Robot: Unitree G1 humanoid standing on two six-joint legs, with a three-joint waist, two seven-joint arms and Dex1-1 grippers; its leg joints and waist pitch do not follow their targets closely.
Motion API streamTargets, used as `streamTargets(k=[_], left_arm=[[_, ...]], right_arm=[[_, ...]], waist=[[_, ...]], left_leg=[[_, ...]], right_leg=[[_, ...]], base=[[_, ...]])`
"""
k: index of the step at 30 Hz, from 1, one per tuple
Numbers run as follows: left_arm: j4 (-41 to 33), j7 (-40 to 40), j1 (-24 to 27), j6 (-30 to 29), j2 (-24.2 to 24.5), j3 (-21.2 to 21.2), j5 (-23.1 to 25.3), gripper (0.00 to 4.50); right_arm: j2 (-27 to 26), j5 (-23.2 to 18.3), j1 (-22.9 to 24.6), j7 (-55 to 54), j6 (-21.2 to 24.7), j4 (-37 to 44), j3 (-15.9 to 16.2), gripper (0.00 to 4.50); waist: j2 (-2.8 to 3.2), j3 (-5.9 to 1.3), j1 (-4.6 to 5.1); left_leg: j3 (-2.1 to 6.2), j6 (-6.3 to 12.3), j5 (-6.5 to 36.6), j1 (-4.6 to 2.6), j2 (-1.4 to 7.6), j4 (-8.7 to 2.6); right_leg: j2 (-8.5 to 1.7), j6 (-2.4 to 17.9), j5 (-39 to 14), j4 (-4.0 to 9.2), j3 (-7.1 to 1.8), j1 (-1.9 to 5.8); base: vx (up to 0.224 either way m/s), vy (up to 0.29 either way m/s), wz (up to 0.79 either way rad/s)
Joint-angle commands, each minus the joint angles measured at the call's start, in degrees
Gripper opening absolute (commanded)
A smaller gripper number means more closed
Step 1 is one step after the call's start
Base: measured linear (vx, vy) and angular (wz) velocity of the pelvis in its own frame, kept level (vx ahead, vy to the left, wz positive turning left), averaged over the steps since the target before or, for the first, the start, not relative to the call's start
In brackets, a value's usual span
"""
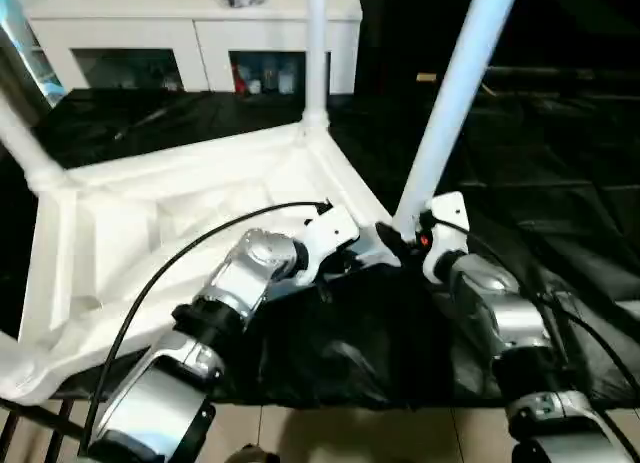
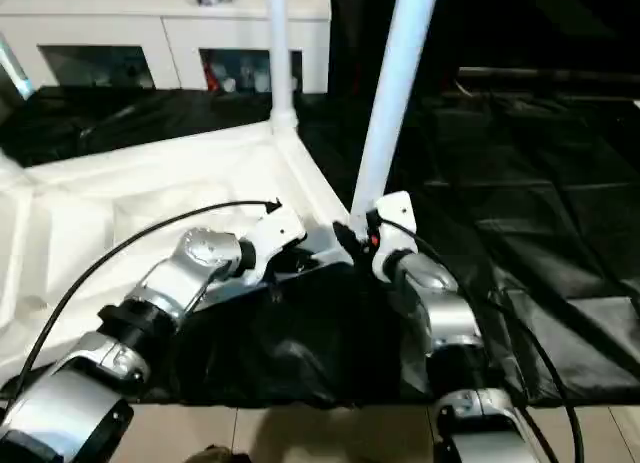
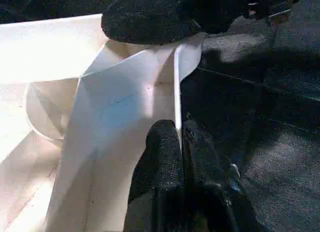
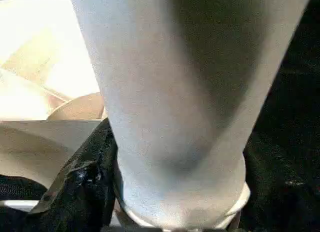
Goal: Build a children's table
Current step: Rotate leg to tighten
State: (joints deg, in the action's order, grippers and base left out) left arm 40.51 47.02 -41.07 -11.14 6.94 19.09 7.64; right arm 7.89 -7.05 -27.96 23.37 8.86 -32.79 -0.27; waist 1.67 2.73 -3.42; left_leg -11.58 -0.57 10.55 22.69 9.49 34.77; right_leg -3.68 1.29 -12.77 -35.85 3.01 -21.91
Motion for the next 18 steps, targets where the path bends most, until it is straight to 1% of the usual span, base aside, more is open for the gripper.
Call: streamTargets(k=[1,2,3,4,5,6,7,8,9,10,11,12,13,14,15,16,17,18], left_arm=[[-0.85,-0.62,-0.97,2.28,-2.43,1.92,0.02,0.00],[-0.88,-0.51,-0.94,2.34,-2.39,1.97,0.05,0.00],[-1.01,-0.08,-0.83,2.60,-2.24,2.19,0.21,0.00],[-1.51,2.15,-0.26,5.08,-1.26,2.70,0.38,0.00],[-1.99,3.69,0.19,7.07,-0.49,3.06,0.30,0.00],[-2.13,4.00,0.30,7.31,-0.34,3.12,0.26,0.00],[-2.75,5.34,0.79,8.14,0.32,3.39,0.08,0.00],[-3.94,7.60,1.62,9.18,1.63,3.85,-0.19,0.00],[-3.94,7.60,1.62,9.18,1.63,3.85,-0.19,0.00],[-4.41,8.59,1.97,9.79,2.22,4.03,-0.30,0.00],[-4.41,8.59,1.97,9.79,2.22,4.03,-0.30,0.00],[-4.41,8.59,1.97,9.79,2.22,4.03,-0.30,0.00],[-4.41,8.59,1.97,9.79,2.22,4.03,-0.30,0.00],[-6.21,13.40,3.24,10.77,4.78,4.10,-1.73,0.00],[-7.06,15.96,3.81,11.33,6.14,4.18,-2.51,0.00],[-7.55,17.57,4.13,11.70,6.97,4.24,-2.99,0.00],[-7.82,18.90,4.33,11.89,7.58,4.28,-3.36,0.00],[-7.95,20.08,4.50,12.37,8.30,4.34,-3.56,0.00]], right_arm=[[-3.55,-1.06,-0.38,3.30,-0.05,0.06,3.62,3.45],[-3.54,-1.15,-0.33,3.50,-0.06,0.18,3.52,3.50],[-3.52,-1.53,-0.13,4.33,-0.09,0.67,3.09,3.63],[-2.26,-2.22,0.75,7.39,0.15,2.61,2.40,3.79],[-1.06,-2.35,1.25,9.34,0.19,3.66,2.47,3.94],[-0.79,-2.42,1.34,9.65,0.19,3.82,2.50,3.94],[0.43,-2.76,1.69,11.10,0.21,4.49,2.65,3.94],[2.66,-3.51,2.27,14.27,0.16,5.53,3.04,3.94],[2.66,-3.51,2.27,14.27,0.16,5.53,3.04,3.94],[3.56,-3.83,2.49,15.69,0.06,5.91,3.19,3.94],[3.56,-3.83,2.49,15.69,0.06,5.91,3.19,3.94],[3.56,-3.83,2.49,15.69,0.06,5.91,3.19,3.94],[3.56,-3.83,2.49,15.69,0.06,5.91,3.19,3.94],[8.44,-4.55,3.71,23.94,0.00,8.37,4.83,3.94],[10.75,-4.81,4.45,28.24,0.07,9.85,5.64,3.94],[12.16,-4.96,4.91,30.95,0.14,10.78,6.11,3.94],[13.06,-4.87,5.25,32.83,0.18,11.40,6.45,3.94],[14.21,-4.97,5.71,35.13,0.56,12.22,7.18,3.94]], waist=[[-0.36,-3.63,-0.06],[-0.35,-3.62,-0.03],[-0.49,-3.54,0.05],[-0.45,-3.52,-0.07],[-0.44,-3.58,-0.03],[-0.45,-3.58,-0.12],[-0.51,-3.69,-0.10],[-0.49,-3.76,-0.19],[-0.51,-3.80,-0.18],[-0.39,-3.86,-0.32],[-0.40,-3.82,-0.33],[-0.37,-3.76,-0.38],[-0.34,-3.69,-0.39],[-0.29,-3.60,-0.49],[-0.39,-3.65,-0.65],[-0.39,-3.73,-0.81],[-0.31,-3.65,-0.96],[-0.30,-3.65,-0.99]], left_leg=[[2.33,2.88,8.02,-1.53,4.27,-4.21],[2.34,2.93,8.16,-1.56,4.29,-4.24],[2.34,3.02,8.49,-1.50,4.29,-4.31],[2.36,3.10,9.11,-1.57,4.33,-4.29],[2.35,3.24,8.77,-1.49,4.33,-4.28],[2.43,3.50,8.48,-1.44,4.37,-4.29],[2.39,3.92,7.81,-1.45,4.40,-4.17],[2.35,4.49,6.75,-1.45,4.43,-4.07],[2.33,4.83,6.37,-1.39,4.43,-4.00],[2.24,5.24,5.95,-1.50,4.53,-3.93],[2.22,5.53,6.07,-1.46,4.52,-3.92],[2.16,5.44,6.40,-1.53,4.55,-3.98],[2.20,4.95,7.12,-1.59,4.59,-4.08],[2.23,4.38,7.95,-1.59,4.60,-4.14],[2.26,4.29,8.24,-1.68,4.66,-4.10],[2.30,4.50,8.03,-1.61,4.68,-4.02],[2.14,5.33,7.26,-1.41,4.78,-4.00],[2.06,5.45,7.53,-1.49,4.77,-4.02]], right_leg=[[-5.74,13.26,-1.51,4.42,-2.88,2.20],[-5.69,13.32,-1.49,4.40,-2.87,2.17],[-5.70,13.39,-2.02,4.45,-2.86,2.20],[-5.86,13.21,-3.03,4.67,-2.93,2.21],[-5.76,13.11,-2.50,4.48,-2.94,2.30],[-5.80,12.94,-2.09,4.55,-2.92,2.37],[-5.82,13.16,-0.48,4.31,-2.91,2.42],[-5.74,13.36,1.19,4.12,-2.85,2.42],[-5.74,13.51,1.99,4.02,-2.84,2.46],[-5.74,13.89,3.05,3.87,-2.81,2.29],[-5.74,14.17,3.13,3.87,-2.80,2.24],[-5.73,14.25,2.68,3.95,-2.80,2.14],[-5.76,14.35,1.39,4.06,-2.76,2.13],[-5.75,14.10,0.14,4.21,-2.72,2.27],[-5.73,13.92,-0.06,4.23,-2.67,2.38],[-5.73,13.72,0.39,4.09,-2.63,2.57],[-5.57,13.62,1.83,3.85,-2.60,2.34],[-5.54,13.71,1.54,3.91,-2.59,2.22]], base=[[0.000,0.000,0.00],[0.000,0.000,0.00],[0.000,0.000,0.00],[0.000,0.000,0.00],[0.000,0.000,0.00],[0.000,0.000,0.00],[0.000,0.000,0.00],[0.000,0.000,0.00],[0.000,0.000,0.00],[0.000,0.000,0.00],[0.000,0.000,0.00],[0.000,0.000,0.00],[0.000,0.000,0.00],[0.000,0.000,0.00],[0.000,0.000,0.00],[0.000,0.000,0.00],[0.000,0.000,0.00],[0.000,0.000,0.00]])
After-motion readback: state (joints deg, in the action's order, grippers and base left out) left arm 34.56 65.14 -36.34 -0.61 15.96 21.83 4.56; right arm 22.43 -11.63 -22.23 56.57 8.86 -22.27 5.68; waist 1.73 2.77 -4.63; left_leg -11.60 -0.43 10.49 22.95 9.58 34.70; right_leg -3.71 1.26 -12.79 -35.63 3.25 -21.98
